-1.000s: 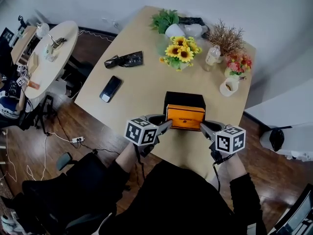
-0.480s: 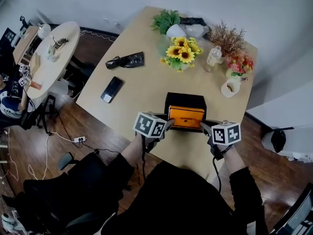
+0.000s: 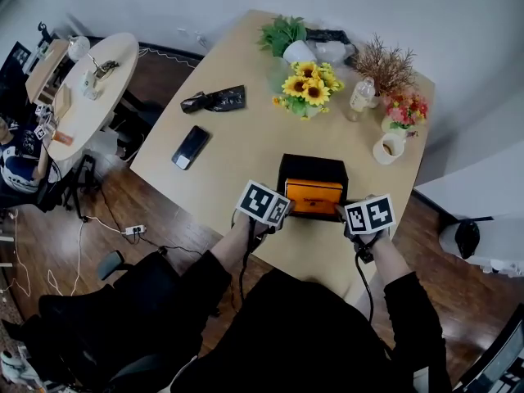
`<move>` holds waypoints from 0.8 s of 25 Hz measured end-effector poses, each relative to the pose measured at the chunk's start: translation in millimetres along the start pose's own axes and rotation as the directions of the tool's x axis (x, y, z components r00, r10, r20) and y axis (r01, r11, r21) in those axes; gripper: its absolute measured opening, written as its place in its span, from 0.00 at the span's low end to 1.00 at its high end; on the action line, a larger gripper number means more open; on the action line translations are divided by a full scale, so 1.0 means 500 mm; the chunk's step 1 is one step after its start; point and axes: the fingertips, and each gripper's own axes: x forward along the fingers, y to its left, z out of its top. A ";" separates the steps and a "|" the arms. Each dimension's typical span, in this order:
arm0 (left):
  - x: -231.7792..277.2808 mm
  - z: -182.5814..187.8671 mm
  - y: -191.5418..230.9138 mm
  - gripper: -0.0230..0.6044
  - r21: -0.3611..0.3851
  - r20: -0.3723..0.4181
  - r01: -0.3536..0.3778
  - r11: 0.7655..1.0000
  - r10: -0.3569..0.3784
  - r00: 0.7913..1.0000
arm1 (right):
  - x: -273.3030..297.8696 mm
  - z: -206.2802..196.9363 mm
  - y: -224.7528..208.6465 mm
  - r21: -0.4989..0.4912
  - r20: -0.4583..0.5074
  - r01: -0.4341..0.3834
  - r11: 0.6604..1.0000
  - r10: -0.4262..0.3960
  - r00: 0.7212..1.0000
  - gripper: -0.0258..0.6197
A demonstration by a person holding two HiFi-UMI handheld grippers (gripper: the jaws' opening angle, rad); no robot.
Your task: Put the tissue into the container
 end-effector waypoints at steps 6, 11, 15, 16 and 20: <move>0.004 -0.009 0.001 0.22 0.088 -0.072 -0.075 0.993 0.082 0.994 | 0.009 -0.010 -0.003 -0.029 -0.089 0.031 0.999 -0.033 0.996 0.11; 0.007 -0.008 0.000 0.24 0.205 -0.091 -0.129 0.970 0.150 0.985 | 0.010 -0.012 -0.001 -0.061 -0.122 0.047 0.997 -0.054 0.991 0.11; 0.004 0.000 -0.009 0.28 0.260 -0.047 -0.129 0.957 0.146 0.988 | 0.006 -0.015 0.000 -0.082 -0.118 0.055 0.995 -0.064 0.991 0.12; 0.003 -0.005 -0.010 0.30 0.254 -0.047 -0.124 0.959 0.140 0.989 | 0.004 -0.015 -0.001 -0.081 -0.113 0.058 0.995 -0.067 0.991 0.12; -0.005 -0.025 0.000 0.31 0.187 -0.057 -0.133 0.973 0.146 0.988 | -0.006 -0.005 -0.011 -0.068 -0.075 0.087 0.994 -0.092 0.993 0.10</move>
